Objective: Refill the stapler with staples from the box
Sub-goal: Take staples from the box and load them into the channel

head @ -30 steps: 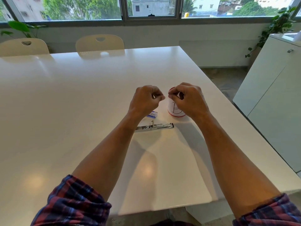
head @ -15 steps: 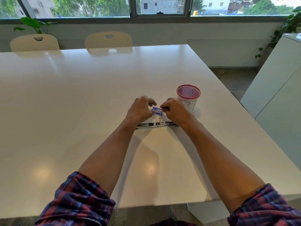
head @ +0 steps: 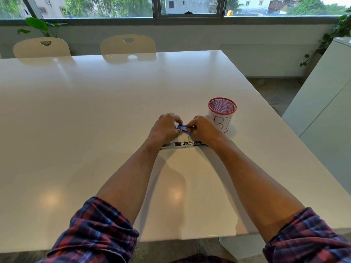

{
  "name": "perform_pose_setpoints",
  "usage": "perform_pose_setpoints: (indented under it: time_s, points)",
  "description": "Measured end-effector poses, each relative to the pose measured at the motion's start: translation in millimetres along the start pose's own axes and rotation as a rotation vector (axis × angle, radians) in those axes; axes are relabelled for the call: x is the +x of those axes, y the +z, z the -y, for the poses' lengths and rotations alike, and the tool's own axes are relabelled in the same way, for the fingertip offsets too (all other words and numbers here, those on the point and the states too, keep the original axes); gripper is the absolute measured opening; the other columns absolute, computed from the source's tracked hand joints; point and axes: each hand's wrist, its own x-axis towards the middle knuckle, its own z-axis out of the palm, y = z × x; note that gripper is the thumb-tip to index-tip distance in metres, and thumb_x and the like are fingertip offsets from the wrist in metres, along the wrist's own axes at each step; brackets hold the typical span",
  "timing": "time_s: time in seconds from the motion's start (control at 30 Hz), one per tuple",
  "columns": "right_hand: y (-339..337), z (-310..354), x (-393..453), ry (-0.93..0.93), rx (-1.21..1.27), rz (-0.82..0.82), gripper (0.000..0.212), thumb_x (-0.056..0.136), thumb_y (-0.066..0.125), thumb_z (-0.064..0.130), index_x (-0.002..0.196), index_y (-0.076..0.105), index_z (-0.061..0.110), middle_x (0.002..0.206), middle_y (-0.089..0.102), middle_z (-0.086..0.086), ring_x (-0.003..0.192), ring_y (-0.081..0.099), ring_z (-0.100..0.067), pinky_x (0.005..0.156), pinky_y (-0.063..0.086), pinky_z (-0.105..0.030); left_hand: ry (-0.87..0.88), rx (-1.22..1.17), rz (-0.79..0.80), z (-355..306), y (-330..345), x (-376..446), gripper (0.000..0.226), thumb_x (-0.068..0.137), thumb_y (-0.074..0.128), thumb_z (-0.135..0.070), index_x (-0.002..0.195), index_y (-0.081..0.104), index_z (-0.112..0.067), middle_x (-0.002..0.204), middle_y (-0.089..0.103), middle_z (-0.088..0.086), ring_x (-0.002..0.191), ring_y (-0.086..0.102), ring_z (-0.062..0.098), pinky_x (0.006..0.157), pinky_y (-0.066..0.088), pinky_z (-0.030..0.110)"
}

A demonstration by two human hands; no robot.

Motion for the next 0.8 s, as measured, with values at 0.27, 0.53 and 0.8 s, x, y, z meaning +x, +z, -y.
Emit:
perform_pose_setpoints:
  time_s: [0.27, 0.53, 0.8]
  points:
    - [-0.3, -2.6, 2.1, 0.003, 0.058, 0.007, 0.029, 0.087, 0.074, 0.007, 0.116, 0.076, 0.011, 0.112, 0.074, -0.010, 0.095, 0.069, -0.023, 0.087, 0.060, -0.040, -0.010, 0.004, -0.022, -0.3, -0.1, -2.8, 0.031, 0.078, 0.085, -0.013, 0.108, 0.078, -0.015, 0.107, 0.071, 0.001, 0.090, 0.067, 0.018, 0.084, 0.058, 0.038]
    - [-0.7, -6.1, -0.1, 0.052, 0.120, 0.012, 0.042, 0.084, 0.076, 0.009, 0.126, 0.070, 0.010, 0.116, 0.075, -0.008, 0.100, 0.069, -0.018, 0.091, 0.058, -0.033, -0.020, -0.007, 0.008, 0.1, -5.4, -5.7, 0.029, 0.079, 0.084, -0.010, 0.108, 0.079, -0.010, 0.099, 0.071, 0.003, 0.082, 0.064, 0.015, 0.067, 0.047, 0.019]
    - [2.7, -7.6, 0.4, 0.080, 0.158, 0.003, 0.040, 0.083, 0.080, 0.014, 0.122, 0.073, 0.009, 0.117, 0.073, -0.007, 0.097, 0.068, -0.015, 0.083, 0.055, -0.023, -0.019, 0.001, 0.035, 2.9, -11.1, -7.2, 0.031, 0.080, 0.084, -0.009, 0.110, 0.079, -0.009, 0.095, 0.071, 0.002, 0.075, 0.060, 0.009, 0.067, 0.046, 0.019]
